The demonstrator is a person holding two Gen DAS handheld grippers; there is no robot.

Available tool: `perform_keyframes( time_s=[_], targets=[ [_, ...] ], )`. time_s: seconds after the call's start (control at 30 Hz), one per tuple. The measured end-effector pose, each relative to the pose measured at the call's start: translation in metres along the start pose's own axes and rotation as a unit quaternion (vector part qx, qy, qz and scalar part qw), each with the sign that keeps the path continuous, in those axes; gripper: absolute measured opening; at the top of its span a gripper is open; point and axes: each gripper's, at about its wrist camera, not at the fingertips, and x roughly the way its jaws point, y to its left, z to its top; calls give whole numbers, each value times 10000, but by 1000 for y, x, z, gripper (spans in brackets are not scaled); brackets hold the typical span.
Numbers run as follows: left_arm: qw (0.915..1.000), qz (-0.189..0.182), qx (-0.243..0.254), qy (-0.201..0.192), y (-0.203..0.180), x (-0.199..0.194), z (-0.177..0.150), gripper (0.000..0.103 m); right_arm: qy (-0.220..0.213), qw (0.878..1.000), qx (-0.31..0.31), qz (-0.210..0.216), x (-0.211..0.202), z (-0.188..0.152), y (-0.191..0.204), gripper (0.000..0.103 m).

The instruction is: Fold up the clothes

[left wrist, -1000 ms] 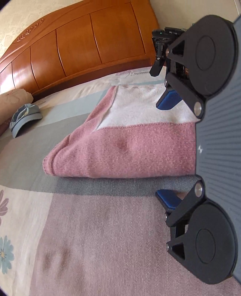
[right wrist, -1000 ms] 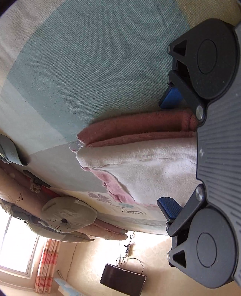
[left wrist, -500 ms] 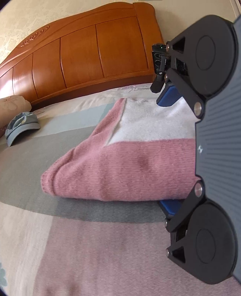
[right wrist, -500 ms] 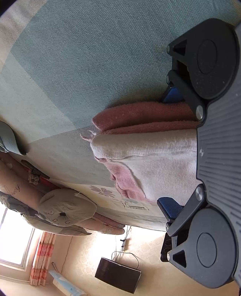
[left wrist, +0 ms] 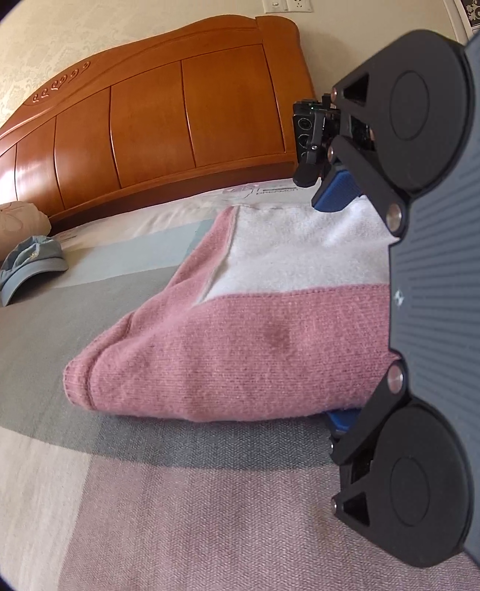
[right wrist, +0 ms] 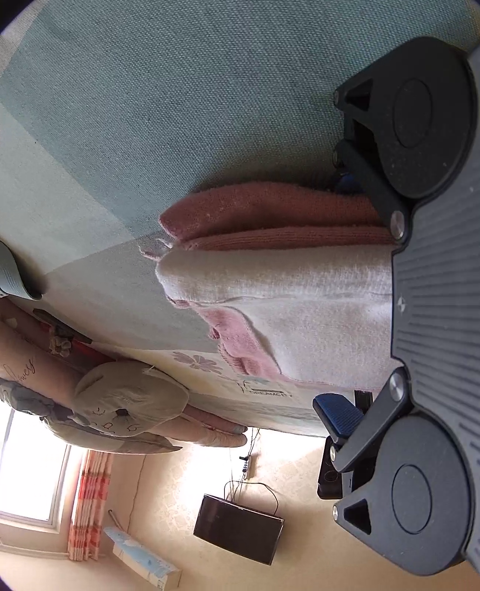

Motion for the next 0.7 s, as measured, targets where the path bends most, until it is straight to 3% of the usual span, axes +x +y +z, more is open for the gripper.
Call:
perform_keyframes(
  time_s=[0.13, 0.33, 0.53, 0.7],
  targets=[
    [9997, -200, -100, -9, 4, 9, 1, 100, 162, 9996, -95, 215, -4, -7, -1, 103],
    [10000, -11, -42, 15, -16, 35, 12, 101, 100, 9994, 68, 311, 4, 3, 2, 103],
    [9988, -397, -222, -156, -25, 39, 8, 101, 4, 9970, 171, 751, -4, 4, 9, 103],
    [9982, -555, -81, -191, -43, 49, 8, 101, 40, 9977, 21, 683, -5, 6, 22, 103]
  ],
)
